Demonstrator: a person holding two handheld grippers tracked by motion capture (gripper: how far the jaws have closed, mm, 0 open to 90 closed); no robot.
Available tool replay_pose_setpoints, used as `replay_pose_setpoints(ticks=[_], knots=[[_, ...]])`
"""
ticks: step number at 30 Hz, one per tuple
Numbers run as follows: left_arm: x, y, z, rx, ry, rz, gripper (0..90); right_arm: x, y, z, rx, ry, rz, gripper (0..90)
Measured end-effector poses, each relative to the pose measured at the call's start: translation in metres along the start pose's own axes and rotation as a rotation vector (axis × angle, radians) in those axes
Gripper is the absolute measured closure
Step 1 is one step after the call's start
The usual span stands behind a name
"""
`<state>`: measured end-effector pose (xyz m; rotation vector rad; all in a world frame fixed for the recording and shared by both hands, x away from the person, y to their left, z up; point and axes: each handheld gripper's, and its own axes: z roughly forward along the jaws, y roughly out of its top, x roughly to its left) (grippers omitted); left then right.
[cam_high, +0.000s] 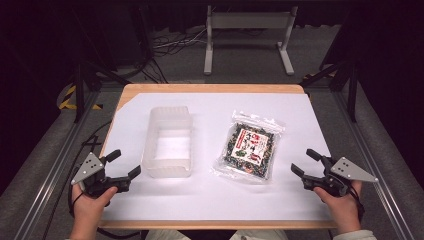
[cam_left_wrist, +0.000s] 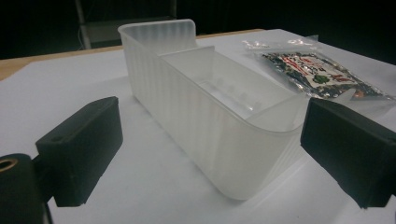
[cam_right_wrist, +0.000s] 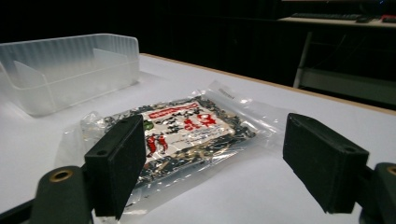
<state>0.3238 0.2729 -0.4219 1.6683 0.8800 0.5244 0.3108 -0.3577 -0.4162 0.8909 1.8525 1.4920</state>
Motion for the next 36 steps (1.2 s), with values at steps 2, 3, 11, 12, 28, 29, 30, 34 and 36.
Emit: replay_pose_setpoints(ticks=[2, 3, 11, 12, 28, 29, 30, 34, 36], knots=[[0.001, -0.001, 0.001, -0.004, 0.005, -0.017, 6.4, 0.001, 0.000, 0.001, 0.003, 0.000, -0.003, 21.7], [0.001, -0.001, 0.001, -0.007, 0.008, -0.027, 5.9, 0.001, 0.002, 0.001, 0.003, 0.008, -0.006, 21.5], [0.001, 0.000, 0.000, -0.014, 0.019, -0.031, 5.9, 0.000, 0.005, 0.005, 0.007, 0.013, -0.007, 19.8], [0.001, 0.000, 0.000, -0.015, 0.019, -0.031, 5.9, -0.001, 0.007, 0.007, 0.010, 0.021, -0.002, 19.5], [-0.001, -0.001, 0.001, 0.007, 0.023, -0.014, 6.5, -0.016, 0.040, 0.046, 0.040, 0.057, 0.035, 19.1], [-0.001, -0.001, 0.001, 0.007, 0.023, -0.014, 6.5, -0.016, 0.040, 0.046, 0.040, 0.057, 0.035, 19.1], [-0.001, -0.001, 0.001, 0.009, 0.023, -0.012, 6.5, -0.018, 0.044, 0.050, 0.040, 0.060, 0.041, 19.1], [-0.001, -0.001, 0.001, 0.009, 0.024, -0.017, 6.4, -0.018, 0.051, 0.055, 0.024, 0.067, 0.041, 18.9], [-0.001, -0.001, 0.001, 0.010, 0.024, -0.016, 6.4, -0.019, 0.052, 0.056, 0.023, 0.064, 0.038, 18.9]])
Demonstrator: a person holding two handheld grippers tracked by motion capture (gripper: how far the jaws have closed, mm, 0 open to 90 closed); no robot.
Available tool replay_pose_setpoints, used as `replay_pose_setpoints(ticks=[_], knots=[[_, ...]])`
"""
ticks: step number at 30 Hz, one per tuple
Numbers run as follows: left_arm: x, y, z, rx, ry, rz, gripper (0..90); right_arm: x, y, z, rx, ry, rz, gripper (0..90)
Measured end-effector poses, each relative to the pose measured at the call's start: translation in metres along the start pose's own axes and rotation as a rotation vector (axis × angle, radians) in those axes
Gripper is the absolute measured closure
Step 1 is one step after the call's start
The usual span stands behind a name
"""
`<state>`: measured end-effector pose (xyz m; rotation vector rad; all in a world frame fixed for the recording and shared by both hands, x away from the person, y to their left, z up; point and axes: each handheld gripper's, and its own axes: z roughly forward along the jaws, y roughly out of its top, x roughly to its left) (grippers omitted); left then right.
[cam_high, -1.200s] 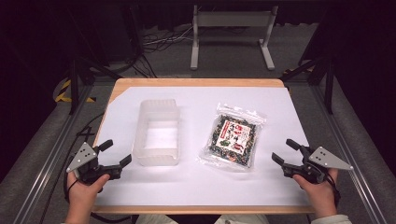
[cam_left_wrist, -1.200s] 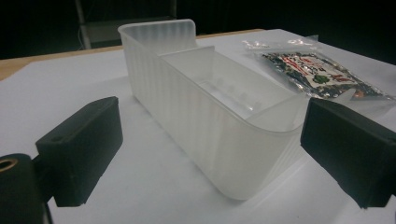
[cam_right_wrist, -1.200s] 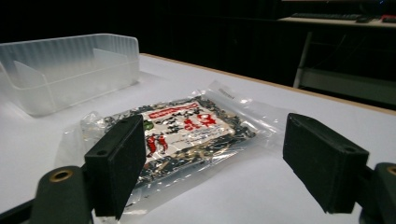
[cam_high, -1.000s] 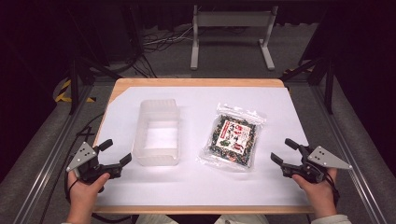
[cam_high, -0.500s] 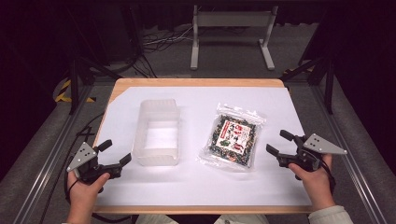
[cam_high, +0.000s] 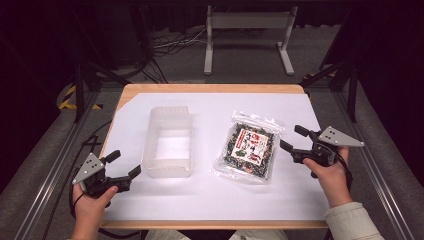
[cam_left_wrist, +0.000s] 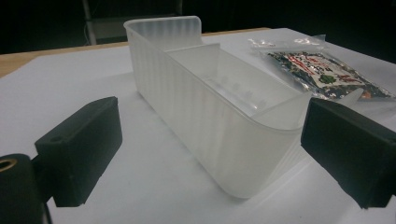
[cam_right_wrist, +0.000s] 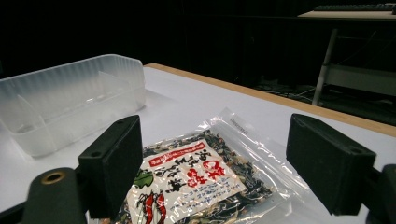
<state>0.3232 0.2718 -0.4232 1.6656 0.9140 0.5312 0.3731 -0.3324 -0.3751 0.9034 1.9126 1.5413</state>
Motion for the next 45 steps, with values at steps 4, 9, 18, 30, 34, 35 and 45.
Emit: replay_pose_setpoints(ticks=[4, 9, 18, 30, 34, 35, 45], knots=[[-0.001, 0.000, 0.001, 0.005, -0.004, 0.007, 6.4, -0.005, 0.005, 0.006, 0.008, -0.009, 0.001, 17.8], [-0.001, -0.001, 0.001, 0.017, -0.008, 0.012, 6.4, -0.012, 0.007, 0.018, 0.058, -0.049, -0.015, 16.9], [0.000, -0.001, 0.001, 0.022, -0.005, 0.017, 6.4, -0.022, 0.012, 0.035, 0.100, -0.065, -0.024, 19.0], [0.000, -0.002, 0.002, 0.028, 0.004, 0.025, 6.2, -0.039, 0.005, 0.054, 0.116, -0.077, -0.001, 17.2], [0.000, -0.003, 0.002, 0.030, 0.005, 0.026, 6.2, -0.045, 0.002, 0.067, 0.167, -0.087, -0.017, 16.5], [0.000, -0.003, 0.002, 0.030, 0.005, 0.028, 6.2, -0.048, 0.001, 0.070, 0.174, -0.092, -0.017, 16.4], [-0.001, -0.003, 0.002, 0.040, 0.013, 0.046, 6.1, -0.061, -0.011, 0.089, 0.257, -0.119, 0.004, 15.5]])
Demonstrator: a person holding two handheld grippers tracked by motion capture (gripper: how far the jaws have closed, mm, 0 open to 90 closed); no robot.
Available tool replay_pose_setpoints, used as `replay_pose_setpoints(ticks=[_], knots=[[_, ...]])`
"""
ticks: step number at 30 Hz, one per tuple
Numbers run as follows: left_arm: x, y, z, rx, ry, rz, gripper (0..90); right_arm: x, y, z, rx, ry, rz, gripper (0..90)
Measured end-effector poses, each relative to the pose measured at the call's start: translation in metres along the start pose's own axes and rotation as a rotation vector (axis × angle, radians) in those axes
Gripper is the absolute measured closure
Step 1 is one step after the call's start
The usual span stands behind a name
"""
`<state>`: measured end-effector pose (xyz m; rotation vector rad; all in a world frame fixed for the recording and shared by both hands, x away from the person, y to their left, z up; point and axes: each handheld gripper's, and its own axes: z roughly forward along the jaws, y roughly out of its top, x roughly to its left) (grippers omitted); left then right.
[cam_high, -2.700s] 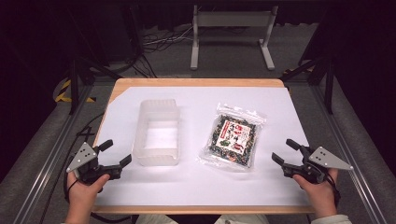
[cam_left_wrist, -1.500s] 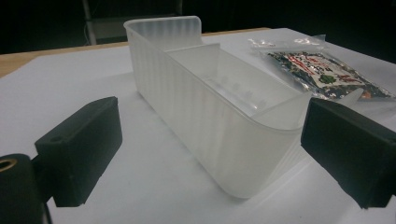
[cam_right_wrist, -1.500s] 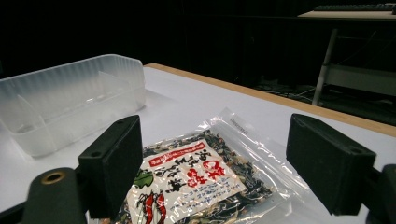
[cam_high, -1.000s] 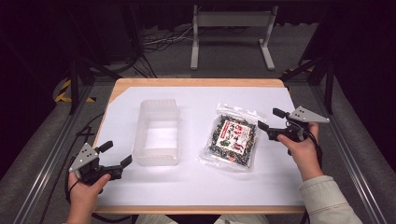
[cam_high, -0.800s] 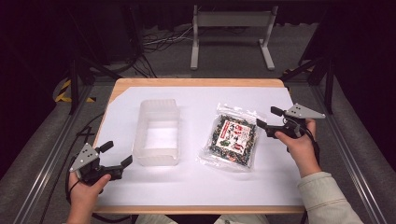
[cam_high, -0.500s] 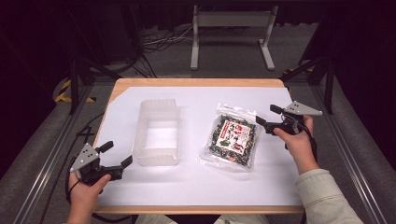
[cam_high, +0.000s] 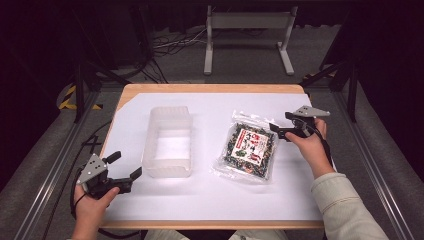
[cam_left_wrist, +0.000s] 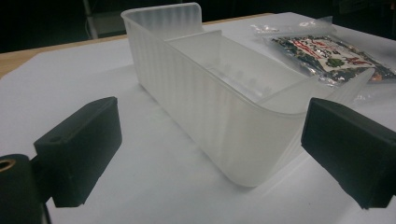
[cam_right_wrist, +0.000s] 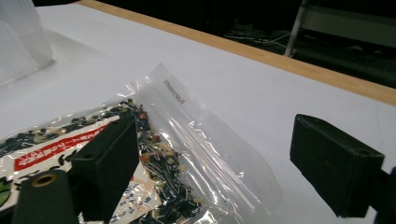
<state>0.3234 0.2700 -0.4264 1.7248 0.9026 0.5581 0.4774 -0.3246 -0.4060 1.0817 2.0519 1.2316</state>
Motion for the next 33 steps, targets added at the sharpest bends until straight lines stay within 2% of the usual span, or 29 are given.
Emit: replay_pose_setpoints(ticks=[10, 11, 12, 13, 19, 25, 31, 33], knots=[[0.000, 0.000, 0.000, 0.000, 0.004, 0.004, 6.1, -0.013, -0.010, 0.014, 0.050, -0.023, 0.066, 15.0], [0.000, 0.000, 0.000, 0.003, 0.004, 0.003, 6.1, -0.014, -0.010, 0.015, 0.052, -0.020, 0.072, 14.8], [0.000, -0.001, 0.000, 0.002, 0.003, 0.002, 6.1, -0.017, -0.013, 0.018, 0.057, -0.001, 0.106, 14.6], [0.000, -0.001, 0.000, 0.004, 0.001, 0.002, 6.1, -0.018, -0.014, 0.018, 0.059, 0.005, 0.117, 14.6], [0.000, -0.001, 0.000, 0.002, 0.001, -0.001, 6.1, -0.022, -0.019, 0.022, 0.079, 0.019, 0.161, 14.7], [0.000, -0.001, 0.001, 0.008, -0.002, 0.003, 6.1, -0.018, -0.022, 0.028, 0.105, 0.048, 0.148, 15.1], [0.000, -0.002, 0.000, 0.012, -0.004, 0.003, 6.1, -0.019, -0.023, 0.030, 0.115, 0.059, 0.170, 15.1], [0.000, -0.002, 0.001, 0.009, -0.003, 0.001, 6.1, -0.019, -0.023, 0.030, 0.121, 0.078, 0.173, 15.4]])
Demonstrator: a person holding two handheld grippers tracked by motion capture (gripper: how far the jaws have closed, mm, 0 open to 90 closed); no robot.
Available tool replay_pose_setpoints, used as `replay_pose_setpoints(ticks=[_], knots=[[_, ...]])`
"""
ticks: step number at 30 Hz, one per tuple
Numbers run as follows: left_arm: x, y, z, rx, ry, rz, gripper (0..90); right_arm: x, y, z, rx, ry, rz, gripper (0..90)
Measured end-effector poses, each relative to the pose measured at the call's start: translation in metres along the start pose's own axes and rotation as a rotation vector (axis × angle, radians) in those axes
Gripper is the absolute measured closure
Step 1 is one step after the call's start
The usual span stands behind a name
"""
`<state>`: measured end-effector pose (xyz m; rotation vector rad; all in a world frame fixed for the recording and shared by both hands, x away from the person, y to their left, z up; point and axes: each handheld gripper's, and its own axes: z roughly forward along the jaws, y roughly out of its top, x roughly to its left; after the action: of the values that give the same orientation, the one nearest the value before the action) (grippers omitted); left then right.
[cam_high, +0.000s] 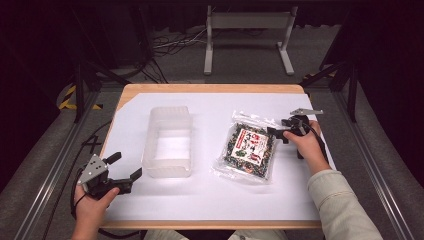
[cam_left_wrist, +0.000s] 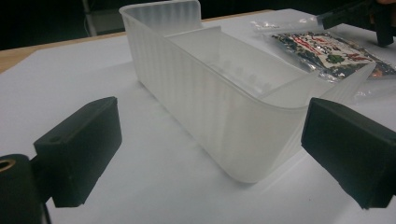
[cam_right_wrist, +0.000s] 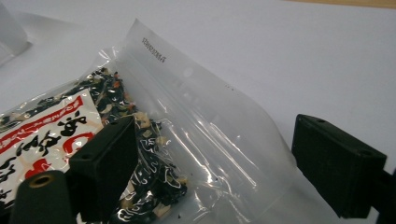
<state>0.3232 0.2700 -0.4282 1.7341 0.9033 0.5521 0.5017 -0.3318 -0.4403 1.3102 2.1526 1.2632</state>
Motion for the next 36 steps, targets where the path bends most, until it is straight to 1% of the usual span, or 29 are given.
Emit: replay_pose_setpoints(ticks=[1, 3, 7, 9, 10, 12, 14, 15, 18, 19, 20, 22, 24, 25, 26, 27, 28, 29, 32, 33, 36], knots=[[0.000, 0.000, 0.000, 0.001, 0.000, 0.001, 6.1, 0.000, 0.000, 0.001, 0.007, 0.014, 0.000, 15.4], [0.000, 0.000, 0.000, 0.002, 0.000, 0.001, 6.1, 0.001, 0.000, 0.001, 0.014, 0.025, -0.001, 16.2], [-0.001, 0.000, 0.001, 0.004, 0.000, -0.001, 6.1, 0.002, 0.000, 0.002, 0.029, 0.037, 0.005, 18.9], [0.000, -0.001, 0.001, 0.013, 0.003, -0.001, 6.2, 0.004, 0.000, 0.003, 0.042, 0.038, 0.004, 20.8], [0.000, -0.001, 0.002, 0.013, 0.003, -0.002, 6.2, 0.004, 0.000, 0.003, 0.044, 0.037, -0.004, 21.3], [0.000, -0.001, 0.002, 0.014, 0.003, -0.003, 6.3, 0.005, -0.001, 0.003, 0.051, 0.030, -0.004, 24.2], [0.000, -0.001, 0.002, 0.013, 0.002, -0.003, 6.3, 0.005, -0.001, 0.003, 0.060, 0.026, -0.004, 29.5], [0.000, -0.001, 0.002, 0.014, 0.002, -0.003, 6.3, 0.005, -0.001, 0.003, 0.074, 0.018, -0.013, 32.4], [0.000, -0.001, 0.002, 0.017, 0.000, -0.011, 6.4, 0.005, -0.001, 0.001, 0.084, 0.015, -0.022, 37.3], [0.000, -0.001, 0.002, 0.017, 0.000, -0.012, 6.4, 0.005, -0.001, 0.000, 0.089, 0.010, -0.034, 42.4], [0.000, -0.001, 0.002, 0.019, 0.000, -0.012, 6.4, 0.005, 0.000, -0.001, 0.086, 0.003, -0.042, 45.6], [0.000, -0.001, 0.003, 0.020, -0.001, -0.012, 6.4, 0.006, 0.001, -0.004, 0.090, 0.008, -0.053, 53.4], [-0.001, -0.001, 0.003, 0.023, -0.001, -0.010, 6.4, 0.007, 0.002, -0.006, 0.094, -0.005, -0.075, 64.5], [-0.001, -0.001, 0.003, 0.023, -0.002, -0.010, 6.4, 0.007, 0.002, -0.007, 0.097, -0.006, -0.087, 65.1], [-0.001, -0.001, 0.003, 0.024, -0.004, -0.012, 6.4, 0.007, 0.002, -0.007, 0.096, -0.006, -0.088, 65.7], [-0.001, -0.001, 0.003, 0.025, -0.004, -0.012, 6.4, 0.007, 0.002, -0.007, 0.097, -0.006, -0.094, 68.3], [-0.001, -0.001, 0.003, 0.021, -0.004, -0.016, 6.4, 0.008, 0.003, -0.008, 0.097, -0.014, -0.105, 77.4], [0.000, -0.001, 0.002, 0.018, -0.006, -0.020, 6.4, 0.008, 0.003, -0.009, 0.097, -0.011, -0.121, 80.4], [0.000, -0.001, 0.002, 0.014, -0.007, -0.024, 6.3, 0.008, 0.004, -0.011, 0.103, -0.004, -0.140, 89.4], [0.000, -0.001, 0.002, 0.015, -0.007, -0.024, 6.3, 0.009, 0.004, -0.011, 0.106, -0.002, -0.149, 90.0], [0.000, 0.000, 0.001, 0.016, -0.007, -0.032, 6.1, 0.010, 0.005, -0.012, 0.105, -0.003, -0.152, 90.0]])
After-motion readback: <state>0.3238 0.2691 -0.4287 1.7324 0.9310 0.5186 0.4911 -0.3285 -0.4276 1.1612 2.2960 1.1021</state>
